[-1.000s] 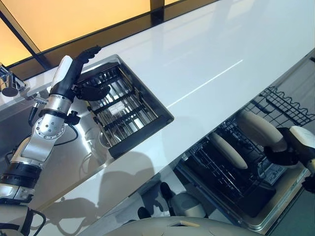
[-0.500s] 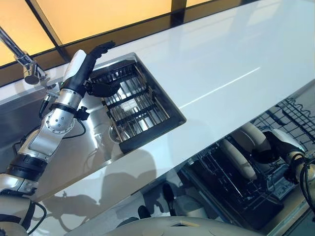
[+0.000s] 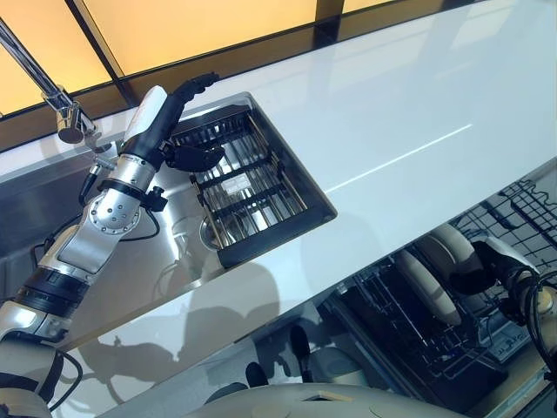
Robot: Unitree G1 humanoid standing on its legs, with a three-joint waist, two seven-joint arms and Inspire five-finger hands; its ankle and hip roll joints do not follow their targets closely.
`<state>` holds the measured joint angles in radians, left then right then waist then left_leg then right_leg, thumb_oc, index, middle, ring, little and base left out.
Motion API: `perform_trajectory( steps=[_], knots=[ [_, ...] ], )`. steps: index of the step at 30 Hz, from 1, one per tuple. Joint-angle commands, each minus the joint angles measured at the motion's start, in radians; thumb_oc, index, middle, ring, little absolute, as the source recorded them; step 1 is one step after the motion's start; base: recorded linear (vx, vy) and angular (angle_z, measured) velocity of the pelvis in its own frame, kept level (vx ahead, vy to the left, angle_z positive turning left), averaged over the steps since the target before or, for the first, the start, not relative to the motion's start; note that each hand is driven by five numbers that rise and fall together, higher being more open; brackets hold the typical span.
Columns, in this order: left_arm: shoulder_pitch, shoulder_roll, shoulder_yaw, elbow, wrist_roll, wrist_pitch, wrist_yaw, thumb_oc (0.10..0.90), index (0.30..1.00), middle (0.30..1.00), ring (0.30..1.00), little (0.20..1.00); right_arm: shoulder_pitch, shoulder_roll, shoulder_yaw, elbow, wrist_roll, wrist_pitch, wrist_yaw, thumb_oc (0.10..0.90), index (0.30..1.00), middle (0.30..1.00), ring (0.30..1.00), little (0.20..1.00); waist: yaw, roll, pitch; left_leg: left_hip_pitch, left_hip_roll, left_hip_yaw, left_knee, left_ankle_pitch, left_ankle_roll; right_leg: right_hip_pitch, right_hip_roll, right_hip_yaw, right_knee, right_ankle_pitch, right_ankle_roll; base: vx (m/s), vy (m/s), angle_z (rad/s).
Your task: Pick up plates and place into dishwasher.
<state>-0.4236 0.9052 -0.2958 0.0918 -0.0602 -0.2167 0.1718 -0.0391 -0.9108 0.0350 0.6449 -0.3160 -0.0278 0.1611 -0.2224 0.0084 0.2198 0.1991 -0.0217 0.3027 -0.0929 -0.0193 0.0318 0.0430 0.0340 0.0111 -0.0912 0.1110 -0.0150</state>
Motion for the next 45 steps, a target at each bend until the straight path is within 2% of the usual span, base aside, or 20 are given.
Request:
perform_trajectory(
  steps=[1,6,9,10,17,25,31,32,33,34,37,39,45],
  knots=[
    [-0.158,0.041,0.019,-0.057,-0.04,-0.042,0.082,0.8,0.9,0.9,0.9,0.9,-0.01,-0.075,-0.061,-0.004,0.012,0.011,-0.072,0.8,0.9,0.9,0.9,0.9,-0.015,-0.003,-0.067,-0.023,0.029,0.008,0.027,-0.032,-0.028,0.021,-0.027,-0.051,0.037,-0.068,0.127,0.0,0.0,0.0],
    [-0.138,0.036,0.04,-0.047,-0.028,-0.055,0.082,0.8,0.9,0.9,0.9,0.9,0.056,-0.092,-0.156,-0.065,0.017,0.008,-0.097,0.8,0.9,0.9,0.9,0.9,-0.037,-0.01,-0.066,-0.02,0.028,0.014,0.024,-0.032,-0.027,0.019,-0.022,-0.039,0.035,-0.064,0.129,-0.01,0.029,0.0],
    [-0.135,0.037,0.045,-0.047,-0.026,-0.053,0.081,0.8,0.9,0.9,0.9,0.9,0.068,-0.095,-0.175,-0.076,0.018,0.003,-0.101,0.8,0.9,0.9,0.9,0.9,-0.041,-0.011,-0.067,-0.019,0.028,0.016,0.023,-0.032,-0.028,0.017,-0.022,-0.036,0.035,-0.064,0.13,0.0,0.0,0.0],
    [-0.13,0.034,0.051,-0.044,-0.017,-0.053,0.085,0.8,0.9,0.9,0.9,0.9,0.098,-0.102,-0.22,-0.104,0.022,-0.013,-0.123,0.8,0.9,0.9,0.9,0.9,-0.051,-0.015,-0.068,-0.02,0.028,0.019,0.022,-0.033,-0.026,0.013,-0.02,-0.03,0.035,-0.062,0.131,-0.01,0.029,-0.04],
    [-0.11,0.031,0.081,-0.033,-0.004,-0.051,0.075,0.8,0.9,0.9,0.9,0.9,0.181,-0.099,-0.341,-0.189,0.031,-0.041,-0.147,0.8,0.9,0.9,0.9,0.9,-0.077,-0.02,-0.074,-0.02,0.027,0.032,0.02,-0.035,-0.023,0.006,-0.015,-0.013,0.036,-0.061,0.135,0.0,0.014,-0.05],
    [-0.093,0.031,0.098,-0.012,0.013,-0.061,0.071,0.8,0.9,0.9,0.9,0.9,0.233,-0.073,-0.426,-0.294,0.068,-0.074,-0.164,0.8,0.9,0.9,0.9,0.9,-0.097,-0.019,-0.083,-0.019,0.025,0.039,0.016,-0.037,-0.02,-0.002,-0.011,0.001,0.036,-0.059,0.138,0.0,0.007,-0.08],
    [-0.082,0.037,0.11,0.004,0.012,-0.069,0.069,0.8,0.9,0.9,0.9,0.9,0.266,-0.065,-0.478,-0.338,0.049,-0.078,-0.188,0.8,0.9,0.9,0.9,0.9,-0.106,-0.017,-0.089,-0.019,0.024,0.046,0.015,-0.039,-0.019,-0.008,-0.009,0.005,0.04,-0.06,0.141,0.0,0.0,0.0],
    [-0.078,0.04,0.116,0.003,0.009,-0.068,0.068,0.8,0.9,0.9,0.9,0.9,0.281,-0.06,-0.495,-0.347,0.044,-0.076,-0.166,0.482,0.627,0.627,0.627,0.582,-0.109,-0.017,-0.09,-0.021,0.023,0.048,0.016,-0.039,-0.018,-0.01,-0.01,0.006,0.042,-0.06,0.142,0.0,0.0,0.0],
    [-0.077,0.04,0.118,0.003,0.009,-0.068,0.067,0.8,0.9,0.9,0.9,0.9,0.283,-0.059,-0.498,-0.35,0.04,-0.077,-0.161,0.243,0.422,0.422,0.422,0.343,-0.109,-0.017,-0.09,-0.021,0.023,0.048,0.016,-0.039,-0.018,-0.01,-0.01,0.006,0.042,-0.06,0.142,0.0,0.0,0.0],
    [-0.073,0.041,0.123,-0.001,0.009,-0.067,0.065,0.8,0.9,0.9,0.9,0.9,0.293,-0.054,-0.5,-0.36,0.017,-0.072,-0.119,0.1,0.3,0.3,0.3,0.2,-0.111,-0.018,-0.089,-0.021,0.022,0.048,0.016,-0.04,-0.016,-0.012,-0.01,0.007,0.044,-0.06,0.143,0.0,0.0,0.0],
    [-0.078,0.045,0.118,-0.005,0.002,-0.064,0.067,0.8,0.9,0.9,0.9,0.9,0.292,-0.06,-0.479,-0.35,-0.013,-0.051,-0.082,0.1,0.3,0.3,0.3,0.2,-0.109,-0.02,-0.088,-0.021,0.022,0.048,0.016,-0.04,-0.015,-0.012,-0.011,0.007,0.043,-0.058,0.143,0.0,0.0,0.0],
    [-0.081,0.037,0.103,-0.014,0.007,-0.062,0.068,0.8,0.9,0.9,0.9,0.9,0.268,-0.069,-0.422,-0.306,-0.039,-0.004,-0.053,0.1,0.3,0.3,0.3,0.2,-0.1,-0.023,-0.088,-0.023,0.021,0.043,0.017,-0.039,-0.015,-0.011,-0.013,0.006,0.041,-0.057,0.142,0.0,0.0,0.0],
    [-0.089,0.035,0.076,-0.032,0.007,-0.05,0.073,0.8,0.9,0.9,0.9,0.9,0.218,-0.086,-0.328,-0.207,-0.088,0.047,-0.005,0.1,0.3,0.3,0.3,0.2,-0.084,-0.026,-0.089,-0.022,0.024,0.043,0.018,-0.035,-0.017,-0.006,-0.016,-0.001,0.039,-0.055,0.14,0.0,0.0,0.0]
  ],
)
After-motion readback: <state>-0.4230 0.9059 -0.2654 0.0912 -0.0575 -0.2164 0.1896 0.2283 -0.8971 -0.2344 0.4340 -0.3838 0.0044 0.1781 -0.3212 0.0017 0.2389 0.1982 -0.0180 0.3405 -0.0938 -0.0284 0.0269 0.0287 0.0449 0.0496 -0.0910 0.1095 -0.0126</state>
